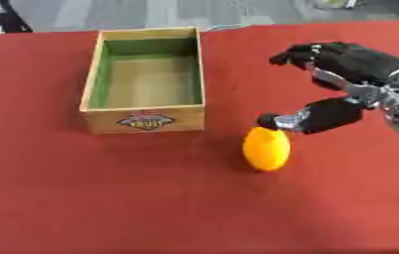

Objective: Pick up objects on the table and place them in the box.

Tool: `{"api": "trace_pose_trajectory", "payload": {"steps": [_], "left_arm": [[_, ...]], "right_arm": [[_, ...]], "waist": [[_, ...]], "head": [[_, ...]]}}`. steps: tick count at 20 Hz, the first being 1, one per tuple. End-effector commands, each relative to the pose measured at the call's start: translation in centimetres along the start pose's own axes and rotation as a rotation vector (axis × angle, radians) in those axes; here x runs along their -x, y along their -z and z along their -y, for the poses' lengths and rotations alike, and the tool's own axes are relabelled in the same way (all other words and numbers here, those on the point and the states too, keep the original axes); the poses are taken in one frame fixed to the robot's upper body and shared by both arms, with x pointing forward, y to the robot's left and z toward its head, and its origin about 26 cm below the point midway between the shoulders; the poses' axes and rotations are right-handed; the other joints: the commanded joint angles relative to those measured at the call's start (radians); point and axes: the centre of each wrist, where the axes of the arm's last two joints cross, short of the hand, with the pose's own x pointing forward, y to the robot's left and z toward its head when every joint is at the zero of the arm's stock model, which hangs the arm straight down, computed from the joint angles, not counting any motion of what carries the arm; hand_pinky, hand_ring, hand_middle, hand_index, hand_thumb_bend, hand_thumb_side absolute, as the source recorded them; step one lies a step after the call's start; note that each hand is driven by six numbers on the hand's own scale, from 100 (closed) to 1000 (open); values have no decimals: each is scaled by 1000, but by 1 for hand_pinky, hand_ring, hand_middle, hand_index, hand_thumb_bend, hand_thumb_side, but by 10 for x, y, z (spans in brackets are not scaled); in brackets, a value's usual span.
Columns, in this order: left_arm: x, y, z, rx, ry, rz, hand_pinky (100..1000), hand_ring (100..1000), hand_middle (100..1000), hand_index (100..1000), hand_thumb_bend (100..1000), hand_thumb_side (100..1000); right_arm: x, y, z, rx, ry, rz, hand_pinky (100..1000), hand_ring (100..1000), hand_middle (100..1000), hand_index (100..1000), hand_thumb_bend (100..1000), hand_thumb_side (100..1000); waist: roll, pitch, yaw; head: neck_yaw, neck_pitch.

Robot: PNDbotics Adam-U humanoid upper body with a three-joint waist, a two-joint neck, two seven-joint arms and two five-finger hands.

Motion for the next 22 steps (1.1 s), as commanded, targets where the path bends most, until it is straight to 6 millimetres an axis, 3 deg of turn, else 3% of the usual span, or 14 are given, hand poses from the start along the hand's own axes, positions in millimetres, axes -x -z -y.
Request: {"api": "trace_pose_trajectory", "payload": {"steps": [1,9,19,22], "left_arm": [[-8,7,-3,3,-4,36,604,672,740,959,390,998],[-8,7,-1,5,-11,32,603,671,737,956,362,986],[-9,6,2,22,-46,38,613,678,751,956,288,995],[-9,6,1,22,-50,37,614,690,749,952,278,997]], "right_arm": [[-1,-3,2,-56,-41,3,850,902,870,1000,535,787],[-5,-1,-2,-113,-15,31,835,887,868,1000,322,652],[-10,2,-5,-187,-7,11,834,891,884,1000,471,695],[-11,3,-6,-201,-3,5,834,892,884,1000,560,719]], "waist": [[-1,-9,2],[5,1,3],[10,14,4],[12,21,0]], "head": [[-2,5],[-3,-9],[-21,-11],[-23,-5]]}}
